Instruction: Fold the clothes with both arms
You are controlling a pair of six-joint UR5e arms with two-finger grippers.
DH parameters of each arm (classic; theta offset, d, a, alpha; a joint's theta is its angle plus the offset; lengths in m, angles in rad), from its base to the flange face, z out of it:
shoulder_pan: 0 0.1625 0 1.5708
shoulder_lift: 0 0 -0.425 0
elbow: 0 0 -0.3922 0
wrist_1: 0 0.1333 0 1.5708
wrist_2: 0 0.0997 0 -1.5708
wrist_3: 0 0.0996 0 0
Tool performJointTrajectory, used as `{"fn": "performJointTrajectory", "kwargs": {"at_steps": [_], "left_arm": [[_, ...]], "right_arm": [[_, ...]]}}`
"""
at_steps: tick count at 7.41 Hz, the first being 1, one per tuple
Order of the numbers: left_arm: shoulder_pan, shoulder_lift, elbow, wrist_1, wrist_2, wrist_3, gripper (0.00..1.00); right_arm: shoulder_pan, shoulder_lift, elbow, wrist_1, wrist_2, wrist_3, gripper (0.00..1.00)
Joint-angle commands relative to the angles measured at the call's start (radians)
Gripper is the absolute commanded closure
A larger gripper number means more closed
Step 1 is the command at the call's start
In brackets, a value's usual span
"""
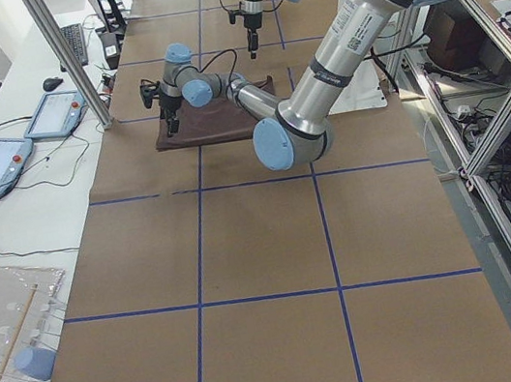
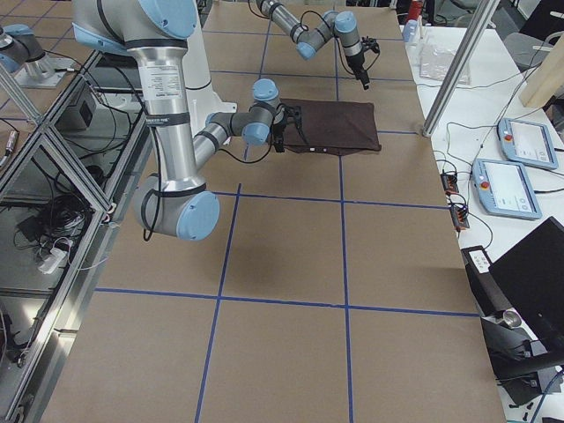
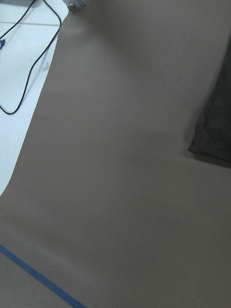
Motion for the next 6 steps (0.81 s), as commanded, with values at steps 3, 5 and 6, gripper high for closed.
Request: {"fn": "performJointTrajectory", "kwargs": {"at_steps": [3,5,6], "left_arm": [[0.008,0.145,-0.234,0.048,-0.021,0.031,0.00],[0.010,0.148,-0.234,0.048,-0.021,0.031,0.00],[0.010,0.146,-0.234,0.047,-0.022,0.031,0.00]], "right_arm": [[-0.067,0.231,-0.170,-0.221,-0.025,-0.037,0.00],[-0.098,0.274,-0.184,-0.357,-0.025,-0.040,0.00],[-0.107,0.268,-0.189,-0.365,-0.025,-0.040,0.00]]}}
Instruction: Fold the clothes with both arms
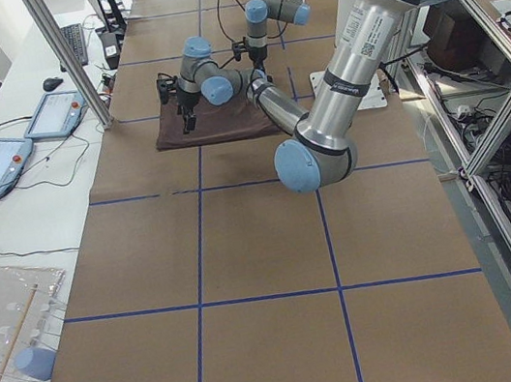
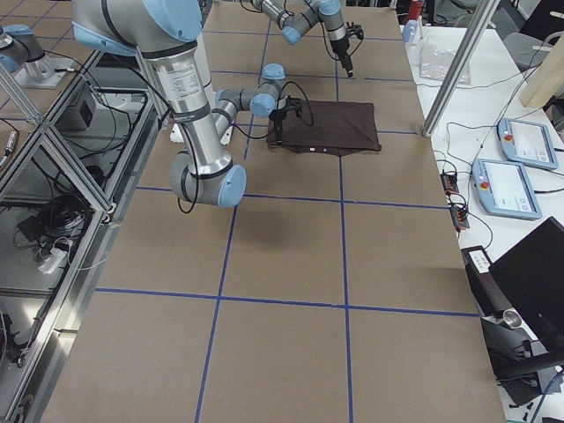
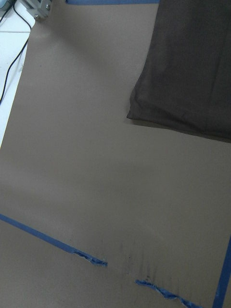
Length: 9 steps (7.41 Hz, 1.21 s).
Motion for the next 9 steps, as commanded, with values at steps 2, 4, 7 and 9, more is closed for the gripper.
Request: {"fn": "performJointTrajectory", "kwargs": {"at_steps": [2,4,7,9], "left_arm": [[0.000,0.002,-0.001,-0.003,-0.002,0.000,0.00],[0.002,0.002,0.002,-0.007,-0.002,-0.001,0.00],[0.005,0.002,0.002,-0.007,-0.002,-0.003,0.00],[0.008,0.002,0.002,-0.007,-0.002,-0.006,0.00]], "right_arm": [[-0.014,0.008,-0.007,-0.073,0.000,-0.029,0.00],[-0.012,0.007,-0.011,-0.102,-0.002,-0.041,0.00],[-0.008,-0.002,-0.006,-0.138,-0.002,-0.050,0.00],[0.010,-0.002,0.005,-0.181,0.000,-0.076,0.00]]}}
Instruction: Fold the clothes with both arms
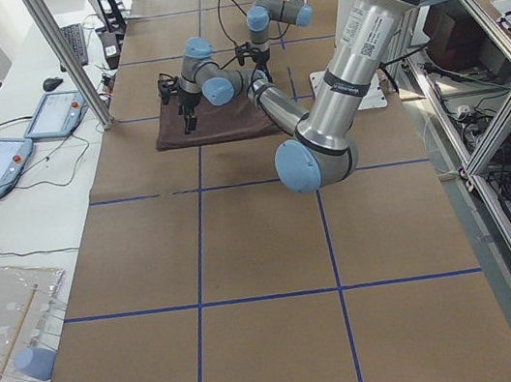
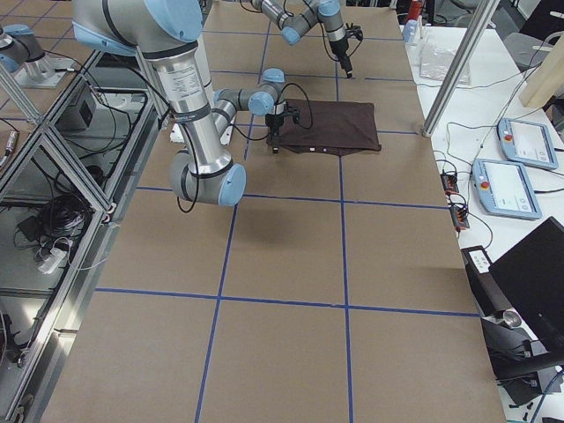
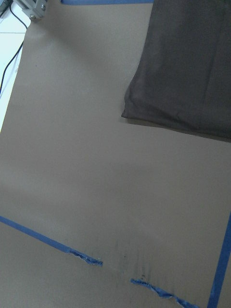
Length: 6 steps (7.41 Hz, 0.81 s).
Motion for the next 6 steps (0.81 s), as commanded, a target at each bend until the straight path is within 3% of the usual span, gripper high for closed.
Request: {"fn": "performJointTrajectory", "kwargs": {"at_steps": [1,6], "left_arm": [[0.003,0.000,0.000,0.000,0.000,-0.003,0.00],[0.004,-0.002,-0.005,0.000,0.000,-0.006,0.00]], "right_arm": [[0.030,-0.005,0.012,-0.039,0.001,-0.029,0.00],[0.105,-0.104,0.107,-0.041,0.012,-0.142,0.00]]}}
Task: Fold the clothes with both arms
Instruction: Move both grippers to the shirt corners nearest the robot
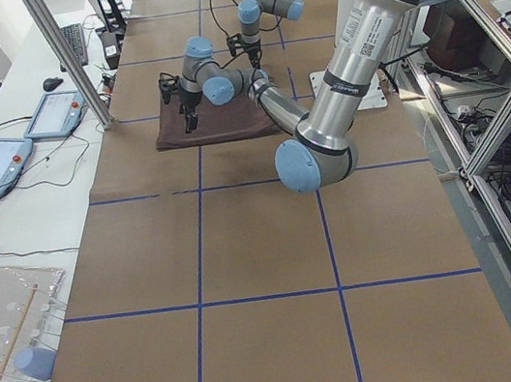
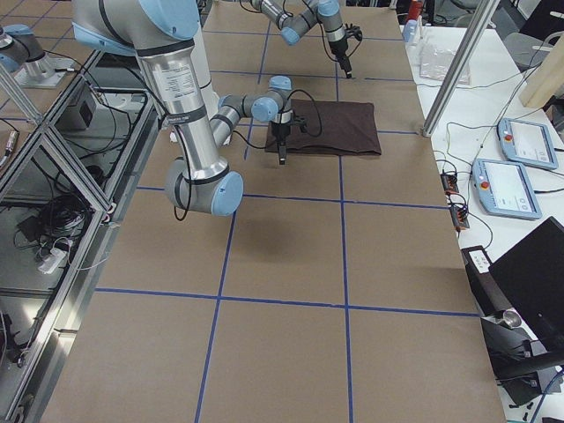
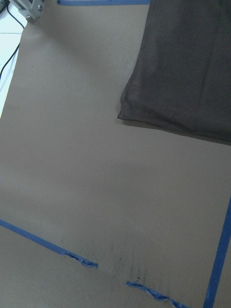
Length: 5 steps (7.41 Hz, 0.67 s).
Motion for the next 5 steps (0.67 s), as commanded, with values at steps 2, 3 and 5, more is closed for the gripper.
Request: {"fn": "performJointTrajectory", "kwargs": {"at_steps": [2,3,5], "left_arm": [[0.014,0.003,-0.005,-0.002,-0.026,-0.006,0.00],[0.049,0.077,-0.077,-0.009,-0.091,-0.105,0.00],[0.222,0.228,-0.294,-0.008,-0.083,-0.355,0.00]], "right_arm": [[0.048,0.040,0.041,0.018,0.011,-0.033,0.00],[0.055,0.043,0.070,0.055,0.011,-0.023,0.00],[0.063,0.037,0.119,0.107,0.037,-0.009,0.00]]}}
